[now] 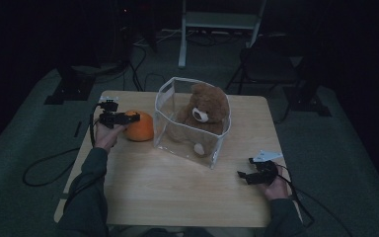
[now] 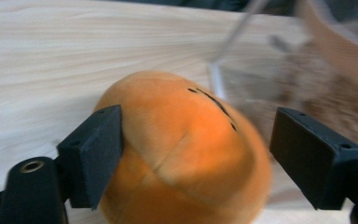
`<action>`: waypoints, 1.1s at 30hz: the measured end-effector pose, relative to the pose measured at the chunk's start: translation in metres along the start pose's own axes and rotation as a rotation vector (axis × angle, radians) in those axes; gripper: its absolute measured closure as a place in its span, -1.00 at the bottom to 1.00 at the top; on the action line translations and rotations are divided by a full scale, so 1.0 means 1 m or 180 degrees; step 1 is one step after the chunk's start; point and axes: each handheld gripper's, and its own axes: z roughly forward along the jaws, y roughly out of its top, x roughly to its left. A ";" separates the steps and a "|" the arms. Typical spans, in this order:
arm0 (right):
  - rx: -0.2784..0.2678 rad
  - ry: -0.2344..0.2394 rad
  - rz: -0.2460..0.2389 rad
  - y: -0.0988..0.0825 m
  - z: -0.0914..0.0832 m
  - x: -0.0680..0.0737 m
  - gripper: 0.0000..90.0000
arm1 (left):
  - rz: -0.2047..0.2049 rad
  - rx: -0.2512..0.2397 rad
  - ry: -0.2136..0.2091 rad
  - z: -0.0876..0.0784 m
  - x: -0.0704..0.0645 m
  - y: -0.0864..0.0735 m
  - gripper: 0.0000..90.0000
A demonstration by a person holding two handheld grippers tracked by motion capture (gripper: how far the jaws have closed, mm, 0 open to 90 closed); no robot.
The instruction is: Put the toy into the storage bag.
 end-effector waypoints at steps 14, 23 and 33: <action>0.0000 0.0000 0.0000 0.000 0.000 0.000 -0.59 | 0.0197 0.0119 0.0276 0.009 -0.004 -0.004 -0.68; 0.0000 0.0000 0.0000 0.000 0.000 0.000 -0.59 | 0.0347 0.0241 0.0428 0.015 -0.013 -0.003 -0.76; 0.0000 0.0000 0.0000 0.000 0.000 0.000 -0.59 | 0.0331 0.0239 0.0399 0.017 -0.014 -0.006 -0.68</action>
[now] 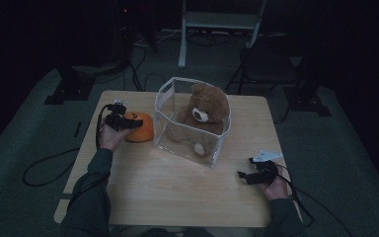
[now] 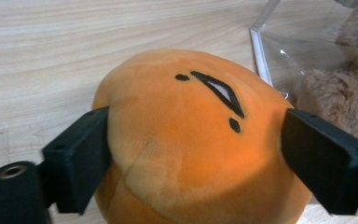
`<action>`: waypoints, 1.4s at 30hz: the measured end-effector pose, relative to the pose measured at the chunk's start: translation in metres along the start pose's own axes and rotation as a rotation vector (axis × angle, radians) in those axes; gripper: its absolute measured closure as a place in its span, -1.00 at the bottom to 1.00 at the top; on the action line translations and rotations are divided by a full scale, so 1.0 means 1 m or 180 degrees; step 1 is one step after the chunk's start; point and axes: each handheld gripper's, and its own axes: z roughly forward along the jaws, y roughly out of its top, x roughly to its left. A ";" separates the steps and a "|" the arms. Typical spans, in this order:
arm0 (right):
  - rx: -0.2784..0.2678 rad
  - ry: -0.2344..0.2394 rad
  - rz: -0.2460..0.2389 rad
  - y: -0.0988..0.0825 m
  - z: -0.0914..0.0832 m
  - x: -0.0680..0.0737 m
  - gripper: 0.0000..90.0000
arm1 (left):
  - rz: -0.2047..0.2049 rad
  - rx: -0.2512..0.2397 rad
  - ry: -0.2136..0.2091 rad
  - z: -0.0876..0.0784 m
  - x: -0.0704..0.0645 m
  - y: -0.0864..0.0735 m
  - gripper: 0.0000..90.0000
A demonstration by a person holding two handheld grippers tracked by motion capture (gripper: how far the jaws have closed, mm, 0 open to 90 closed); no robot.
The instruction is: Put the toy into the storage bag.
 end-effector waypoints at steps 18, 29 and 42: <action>0.0000 0.0000 -0.0001 0.000 0.000 0.000 -0.59 | 0.0254 0.0013 0.0116 -0.006 -0.014 0.003 0.08; -0.0001 0.0000 -0.0001 0.000 0.000 0.000 -0.59 | 0.0259 -0.0113 0.0089 -0.014 -0.013 0.004 0.16; -0.0001 0.0000 -0.0001 0.000 0.000 0.000 -0.59 | 0.0232 -0.0276 0.0139 -0.030 -0.011 0.007 0.16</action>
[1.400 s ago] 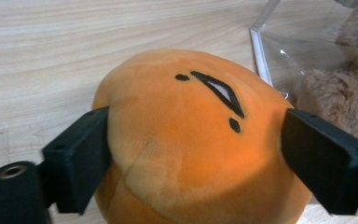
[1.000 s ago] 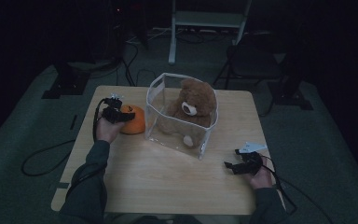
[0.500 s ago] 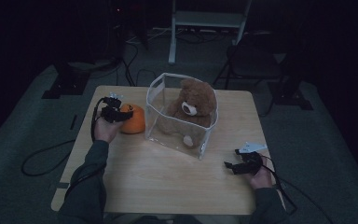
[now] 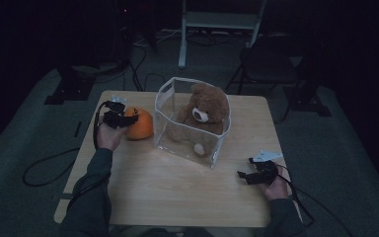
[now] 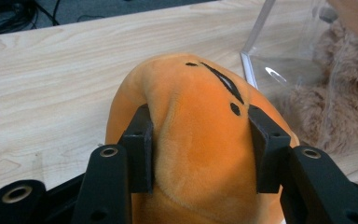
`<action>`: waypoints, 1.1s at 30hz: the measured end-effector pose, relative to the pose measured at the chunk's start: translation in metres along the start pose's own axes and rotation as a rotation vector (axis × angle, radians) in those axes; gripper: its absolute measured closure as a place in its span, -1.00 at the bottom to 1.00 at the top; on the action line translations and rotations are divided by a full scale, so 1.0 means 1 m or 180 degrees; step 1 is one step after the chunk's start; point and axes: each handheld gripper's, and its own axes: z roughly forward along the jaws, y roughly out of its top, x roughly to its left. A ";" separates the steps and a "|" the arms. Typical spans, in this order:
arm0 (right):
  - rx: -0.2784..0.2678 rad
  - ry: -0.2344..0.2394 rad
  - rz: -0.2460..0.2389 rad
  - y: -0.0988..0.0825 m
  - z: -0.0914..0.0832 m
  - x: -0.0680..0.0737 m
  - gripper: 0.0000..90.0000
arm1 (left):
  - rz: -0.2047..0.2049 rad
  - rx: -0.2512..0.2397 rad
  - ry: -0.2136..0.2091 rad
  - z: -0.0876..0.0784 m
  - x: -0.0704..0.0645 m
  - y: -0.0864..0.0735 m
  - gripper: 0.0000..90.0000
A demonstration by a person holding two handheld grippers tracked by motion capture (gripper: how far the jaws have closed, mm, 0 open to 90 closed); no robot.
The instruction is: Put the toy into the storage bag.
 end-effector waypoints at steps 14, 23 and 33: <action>0.0000 0.0000 0.0000 0.000 0.000 0.000 -0.59 | -0.0015 -0.0123 0.0058 -0.014 0.004 0.005 0.16; 0.0000 0.0000 0.0000 0.000 0.000 0.000 -0.59 | -0.0005 -0.0170 0.0081 -0.019 0.004 0.008 0.16; 0.0000 0.0000 0.0000 0.000 0.000 0.000 -0.59 | 0.0038 -0.0244 0.0099 -0.027 0.001 0.012 0.16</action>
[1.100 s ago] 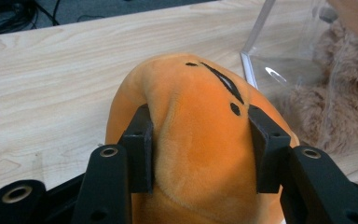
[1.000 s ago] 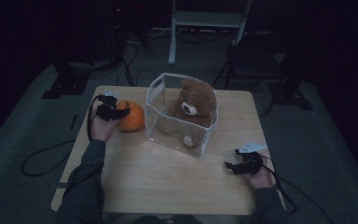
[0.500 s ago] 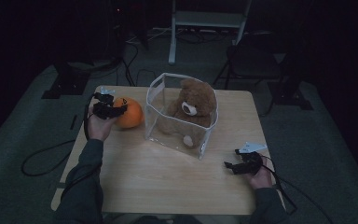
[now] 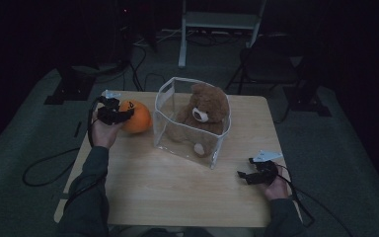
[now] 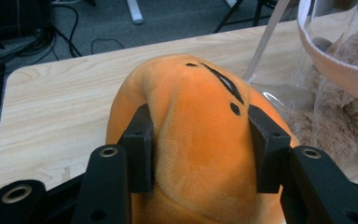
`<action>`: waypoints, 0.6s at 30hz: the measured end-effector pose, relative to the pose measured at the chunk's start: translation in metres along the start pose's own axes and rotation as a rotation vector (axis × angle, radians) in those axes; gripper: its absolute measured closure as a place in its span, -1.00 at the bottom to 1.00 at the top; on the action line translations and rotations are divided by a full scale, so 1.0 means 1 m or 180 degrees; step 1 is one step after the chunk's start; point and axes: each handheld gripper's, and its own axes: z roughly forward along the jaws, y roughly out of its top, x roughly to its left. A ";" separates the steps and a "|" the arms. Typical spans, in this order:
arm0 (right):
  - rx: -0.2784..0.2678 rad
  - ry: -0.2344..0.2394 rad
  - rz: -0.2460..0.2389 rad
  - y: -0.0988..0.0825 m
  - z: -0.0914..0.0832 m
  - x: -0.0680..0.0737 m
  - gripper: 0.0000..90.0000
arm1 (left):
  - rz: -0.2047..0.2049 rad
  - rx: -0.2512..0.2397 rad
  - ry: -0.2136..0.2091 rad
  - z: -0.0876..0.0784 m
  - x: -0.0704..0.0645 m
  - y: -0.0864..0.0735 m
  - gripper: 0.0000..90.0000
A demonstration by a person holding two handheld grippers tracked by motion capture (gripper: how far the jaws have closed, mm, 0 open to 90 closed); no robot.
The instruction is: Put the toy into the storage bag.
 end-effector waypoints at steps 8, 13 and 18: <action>0.0000 0.0000 0.0000 0.000 0.000 0.000 -0.59 | 0.0025 -0.0075 0.0020 -0.008 -0.001 0.004 0.16; 0.0000 0.0000 0.0001 0.000 0.000 0.000 -0.59 | 0.0038 -0.0098 0.0026 -0.011 -0.001 0.007 0.16; 0.0000 0.0000 0.0000 0.000 0.000 0.000 -0.59 | 0.0059 -0.0124 0.0030 -0.014 -0.003 0.010 0.16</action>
